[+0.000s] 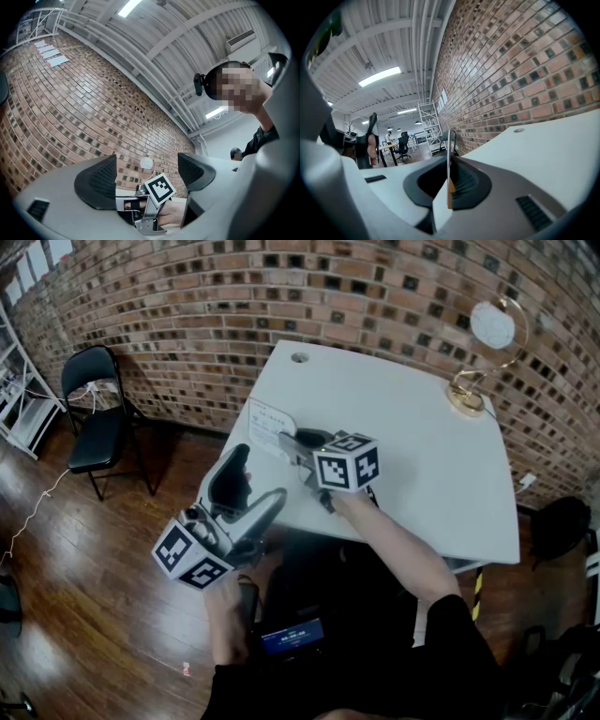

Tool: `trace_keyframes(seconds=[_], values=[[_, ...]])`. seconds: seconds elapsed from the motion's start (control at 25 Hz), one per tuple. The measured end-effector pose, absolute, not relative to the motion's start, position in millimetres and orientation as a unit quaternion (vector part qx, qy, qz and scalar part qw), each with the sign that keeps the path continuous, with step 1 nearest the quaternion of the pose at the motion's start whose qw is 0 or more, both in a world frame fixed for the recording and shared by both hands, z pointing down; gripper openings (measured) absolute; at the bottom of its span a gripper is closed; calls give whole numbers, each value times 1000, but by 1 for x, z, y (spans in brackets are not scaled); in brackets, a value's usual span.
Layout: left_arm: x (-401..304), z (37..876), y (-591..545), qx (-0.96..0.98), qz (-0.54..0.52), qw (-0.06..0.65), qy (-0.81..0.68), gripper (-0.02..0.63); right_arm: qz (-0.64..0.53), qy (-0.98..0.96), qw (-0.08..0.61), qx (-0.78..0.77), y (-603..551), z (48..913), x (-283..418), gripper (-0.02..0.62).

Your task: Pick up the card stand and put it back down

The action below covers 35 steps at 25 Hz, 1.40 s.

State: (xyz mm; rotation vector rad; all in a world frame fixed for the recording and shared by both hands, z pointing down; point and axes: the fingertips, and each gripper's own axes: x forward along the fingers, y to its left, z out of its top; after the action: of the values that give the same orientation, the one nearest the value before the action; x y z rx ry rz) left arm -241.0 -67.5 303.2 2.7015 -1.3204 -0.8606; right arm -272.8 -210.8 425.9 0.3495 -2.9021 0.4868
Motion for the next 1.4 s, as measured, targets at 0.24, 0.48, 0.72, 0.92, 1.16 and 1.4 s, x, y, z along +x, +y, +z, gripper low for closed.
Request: trace_keyframes(seconds=[0.24, 0.48, 0.72, 0.92, 1.16, 1.4], values=[[-242, 307, -68, 864, -275, 11, -421, 400, 206, -973, 51, 95, -207, 415, -259, 31], [-235, 309, -72, 867, -272, 18, -416, 400, 235, -968, 28, 83, -207, 411, -237, 31], [-226, 313, -73, 873, -270, 27, -405, 400, 242, -967, 2, 81, -204, 395, -214, 29], [-217, 317, -76, 877, -268, 34, -398, 400, 240, -967, -34, 72, -206, 378, -193, 29], [-203, 313, -77, 887, -266, 42, -376, 400, 241, -965, -78, 69, -208, 353, -162, 30], [-185, 309, -82, 896, -268, 53, -351, 400, 244, -960, -115, 74, -214, 332, -126, 29]])
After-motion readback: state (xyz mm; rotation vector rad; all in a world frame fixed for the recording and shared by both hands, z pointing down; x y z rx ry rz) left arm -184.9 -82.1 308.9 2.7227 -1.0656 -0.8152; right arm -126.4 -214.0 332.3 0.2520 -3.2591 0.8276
